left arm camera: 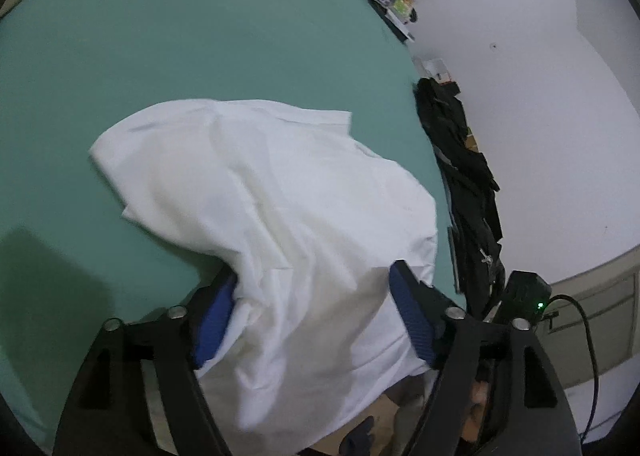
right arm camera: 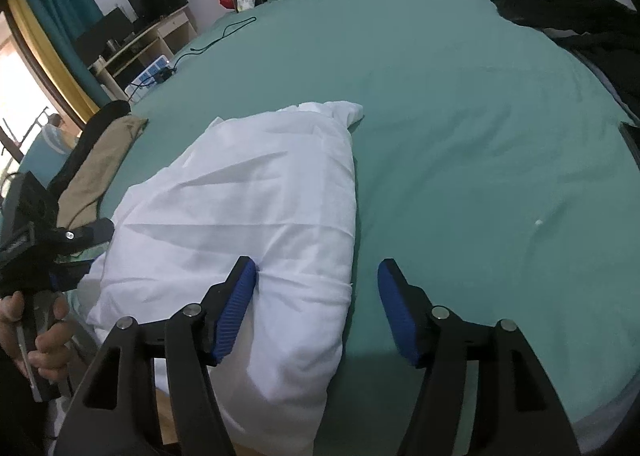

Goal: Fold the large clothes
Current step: 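Close both grippers on the white jacket bundle edge, then lift the white jacket bundle with both grippers and carry it toward the beige garment pile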

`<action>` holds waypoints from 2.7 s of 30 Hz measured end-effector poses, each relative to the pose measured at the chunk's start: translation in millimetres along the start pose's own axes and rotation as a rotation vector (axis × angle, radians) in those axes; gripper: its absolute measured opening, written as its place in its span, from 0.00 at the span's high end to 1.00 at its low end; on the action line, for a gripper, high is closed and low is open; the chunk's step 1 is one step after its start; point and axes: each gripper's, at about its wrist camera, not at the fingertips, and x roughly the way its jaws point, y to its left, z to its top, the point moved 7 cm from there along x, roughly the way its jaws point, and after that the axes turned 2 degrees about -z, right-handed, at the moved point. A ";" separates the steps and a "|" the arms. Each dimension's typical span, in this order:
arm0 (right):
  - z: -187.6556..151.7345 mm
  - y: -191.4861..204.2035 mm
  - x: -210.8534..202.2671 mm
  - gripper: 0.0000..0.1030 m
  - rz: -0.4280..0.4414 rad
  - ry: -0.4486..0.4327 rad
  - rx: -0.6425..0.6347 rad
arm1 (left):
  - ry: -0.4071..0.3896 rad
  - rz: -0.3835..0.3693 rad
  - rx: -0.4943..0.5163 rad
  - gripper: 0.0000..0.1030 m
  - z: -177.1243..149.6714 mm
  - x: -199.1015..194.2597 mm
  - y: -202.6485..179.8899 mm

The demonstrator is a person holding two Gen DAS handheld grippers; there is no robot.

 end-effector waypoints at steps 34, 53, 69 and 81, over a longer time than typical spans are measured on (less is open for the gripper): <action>11.7 16.1 28.5 0.26 0.176 -0.021 0.021 | 0.011 0.280 0.388 0.54 -1.9 49.6 -40.8; 13.0 37.1 -1.0 0.76 0.187 -0.118 -0.029 | -0.084 0.265 0.434 0.78 -14.8 17.8 -54.0; 37.1 62.3 -64.1 0.78 0.164 -0.283 -0.126 | -0.195 0.219 0.511 0.79 -9.8 -36.9 -95.4; 62.6 81.4 -98.4 0.78 0.187 -0.378 -0.122 | -0.271 0.180 0.548 0.79 4.6 -61.9 -127.7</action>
